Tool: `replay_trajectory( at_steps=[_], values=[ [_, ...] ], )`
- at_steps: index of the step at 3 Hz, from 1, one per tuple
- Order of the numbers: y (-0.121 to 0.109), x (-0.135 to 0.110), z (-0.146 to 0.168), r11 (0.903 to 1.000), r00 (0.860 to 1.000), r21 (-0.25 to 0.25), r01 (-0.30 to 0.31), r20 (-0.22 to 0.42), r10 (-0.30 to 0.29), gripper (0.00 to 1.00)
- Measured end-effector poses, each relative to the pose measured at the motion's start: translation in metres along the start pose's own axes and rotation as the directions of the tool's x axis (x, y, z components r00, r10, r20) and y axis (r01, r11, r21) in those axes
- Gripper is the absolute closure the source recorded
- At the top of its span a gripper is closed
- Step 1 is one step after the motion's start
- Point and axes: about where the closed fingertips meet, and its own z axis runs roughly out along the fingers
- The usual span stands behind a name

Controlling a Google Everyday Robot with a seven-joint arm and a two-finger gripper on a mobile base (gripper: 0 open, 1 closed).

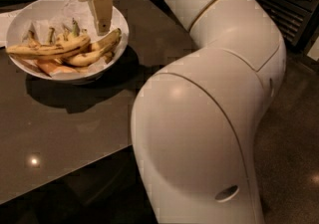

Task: Pick banana from white bowl

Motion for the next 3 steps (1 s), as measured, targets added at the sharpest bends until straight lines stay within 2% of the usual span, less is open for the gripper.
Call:
replay_trajectory(
  at_steps=[1, 3],
  values=[
    [-0.003, -0.011, 0.007, 0.9993, 0.999, -0.018, 0.034, 0.009, -0.034, 0.29],
    [-0.012, -0.027, 0.013, 0.9996, 0.999, -0.026, 0.013, 0.049, -0.011, 0.3]
  ],
)
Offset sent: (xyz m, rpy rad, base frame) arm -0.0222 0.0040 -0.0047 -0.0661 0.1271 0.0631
